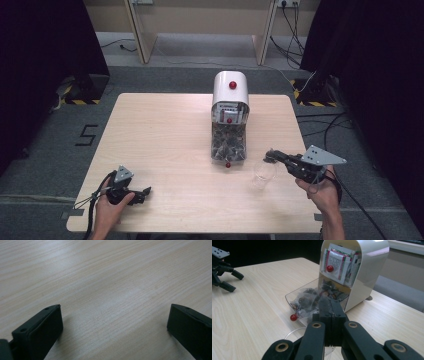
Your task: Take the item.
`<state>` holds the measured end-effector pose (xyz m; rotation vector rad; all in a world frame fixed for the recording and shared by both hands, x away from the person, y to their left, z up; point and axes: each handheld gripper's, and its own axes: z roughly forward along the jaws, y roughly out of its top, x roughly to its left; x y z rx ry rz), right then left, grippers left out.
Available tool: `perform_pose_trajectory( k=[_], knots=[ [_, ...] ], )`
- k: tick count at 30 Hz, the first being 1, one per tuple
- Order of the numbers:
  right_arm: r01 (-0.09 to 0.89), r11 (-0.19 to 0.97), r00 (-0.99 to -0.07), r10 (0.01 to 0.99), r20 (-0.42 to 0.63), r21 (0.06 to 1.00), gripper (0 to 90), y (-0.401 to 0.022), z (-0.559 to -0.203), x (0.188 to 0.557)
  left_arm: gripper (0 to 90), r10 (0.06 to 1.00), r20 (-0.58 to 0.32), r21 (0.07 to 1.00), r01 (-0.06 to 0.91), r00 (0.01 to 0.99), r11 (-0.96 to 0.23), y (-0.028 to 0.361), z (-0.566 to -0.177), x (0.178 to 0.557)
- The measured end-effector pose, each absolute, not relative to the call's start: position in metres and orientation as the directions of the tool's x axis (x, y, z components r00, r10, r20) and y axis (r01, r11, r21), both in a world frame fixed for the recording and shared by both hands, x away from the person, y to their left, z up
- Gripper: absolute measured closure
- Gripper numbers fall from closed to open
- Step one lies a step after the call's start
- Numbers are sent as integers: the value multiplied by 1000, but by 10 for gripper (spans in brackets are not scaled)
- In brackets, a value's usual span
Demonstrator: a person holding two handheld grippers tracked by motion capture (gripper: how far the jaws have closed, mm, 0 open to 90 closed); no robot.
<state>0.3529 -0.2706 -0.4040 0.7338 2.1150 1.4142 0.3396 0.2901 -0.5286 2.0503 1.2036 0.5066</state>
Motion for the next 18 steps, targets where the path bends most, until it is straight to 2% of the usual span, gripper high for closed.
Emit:
perform_pose_trajectory(
  k=[18],
  knots=[
    [183, 339, -753, 651, -89, 923, 900, -266, -413, 346, 0, 871, -17, 732, 599, 491, -324, 290, -529, 340]
  ],
)
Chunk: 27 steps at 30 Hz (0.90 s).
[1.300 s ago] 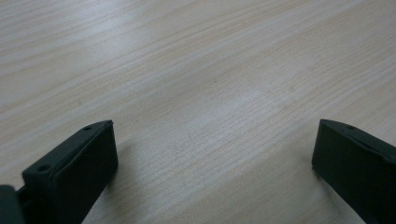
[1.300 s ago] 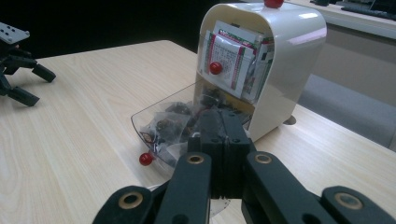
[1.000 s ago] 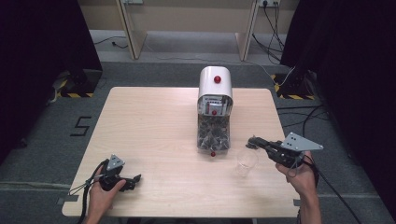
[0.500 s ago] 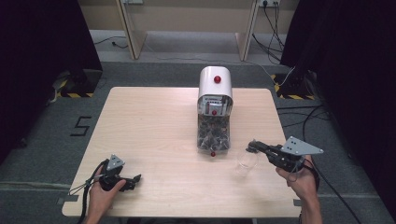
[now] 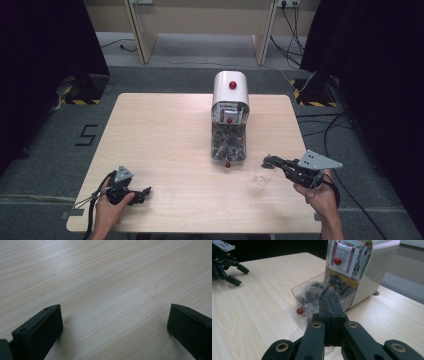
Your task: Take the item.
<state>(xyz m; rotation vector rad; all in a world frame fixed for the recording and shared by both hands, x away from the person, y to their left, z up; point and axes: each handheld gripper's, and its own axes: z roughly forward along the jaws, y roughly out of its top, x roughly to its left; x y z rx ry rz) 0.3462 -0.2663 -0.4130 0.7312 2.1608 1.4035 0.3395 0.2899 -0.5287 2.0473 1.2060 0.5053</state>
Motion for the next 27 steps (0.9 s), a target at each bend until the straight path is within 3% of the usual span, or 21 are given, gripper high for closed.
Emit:
perform_pose_trajectory(
  k=[27],
  knots=[
    [244, 428, -770, 631, -94, 870, 880, -253, -437, 351, 0, 871, -14, 732, 598, 492, -326, 290, -529, 340]
  ],
)
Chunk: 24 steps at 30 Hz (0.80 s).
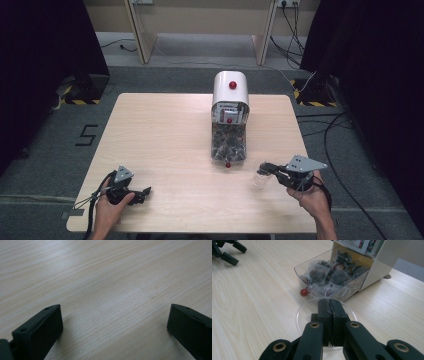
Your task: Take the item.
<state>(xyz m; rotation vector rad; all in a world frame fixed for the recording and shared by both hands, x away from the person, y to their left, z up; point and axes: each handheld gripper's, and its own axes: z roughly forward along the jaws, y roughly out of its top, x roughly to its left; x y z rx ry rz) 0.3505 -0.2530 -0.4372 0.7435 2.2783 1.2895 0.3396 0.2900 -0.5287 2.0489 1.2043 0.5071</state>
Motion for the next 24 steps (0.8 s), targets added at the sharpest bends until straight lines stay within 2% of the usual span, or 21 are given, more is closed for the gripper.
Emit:
perform_pose_trajectory(
  k=[9, 20, 22, 23, 24],
  knots=[
    [246, 427, -770, 632, -92, 870, 835, -253, -437, 351, 0, 870, -14, 732, 598, 492, -326, 290, -529, 340],
    [249, 382, -746, 662, -76, 890, 730, -258, -431, 349, 0, 871, -16, 732, 599, 492, -325, 290, -529, 340],
    [251, 366, -733, 676, -71, 896, 666, -259, -430, 349, 0, 870, -14, 732, 598, 492, -326, 290, -529, 340],
    [251, 366, -733, 676, -71, 896, 666, -259, -430, 349, 0, 870, -14, 732, 598, 492, -326, 290, -529, 340],
    [260, 354, -723, 688, -62, 898, 575, -259, -429, 349, 0, 871, -16, 732, 599, 491, -324, 290, -529, 340]
  ],
)
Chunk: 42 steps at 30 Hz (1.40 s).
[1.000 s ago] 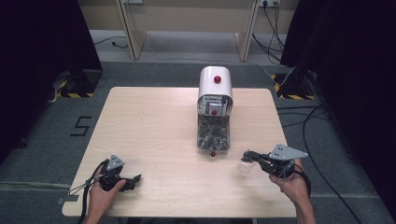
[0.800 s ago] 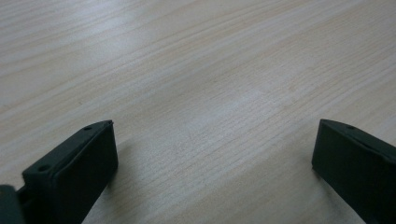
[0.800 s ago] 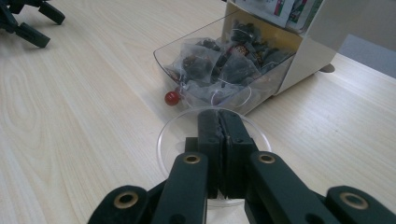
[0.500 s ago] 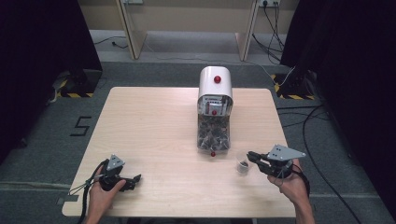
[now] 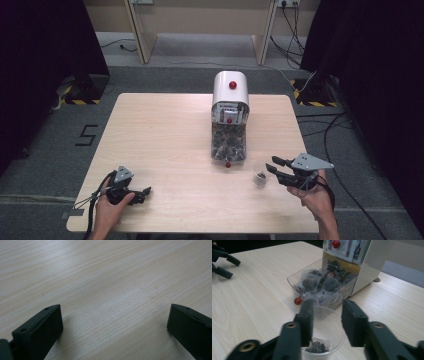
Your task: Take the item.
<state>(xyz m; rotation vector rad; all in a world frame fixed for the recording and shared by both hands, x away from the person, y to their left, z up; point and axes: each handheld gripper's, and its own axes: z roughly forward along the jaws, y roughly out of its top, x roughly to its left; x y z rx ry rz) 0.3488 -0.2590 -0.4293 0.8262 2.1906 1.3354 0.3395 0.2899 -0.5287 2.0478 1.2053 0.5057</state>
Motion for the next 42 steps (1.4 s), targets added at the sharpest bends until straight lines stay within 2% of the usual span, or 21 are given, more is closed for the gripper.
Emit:
perform_pose_trajectory(
  k=[6, 16, 42],
  knots=[
    [266, 317, -700, 713, -44, 910, 378, -258, -426, 349, 0, 870, -15, 732, 599, 492, -326, 290, -529, 340],
    [296, 302, -658, 752, -35, 906, 196, -260, -427, 350, 0, 870, -14, 732, 598, 493, -327, 290, -529, 340],
    [307, 316, -615, 785, -66, 898, 178, -274, -446, 331, 0, 871, -16, 732, 599, 491, -324, 290, -529, 340]
  ],
)
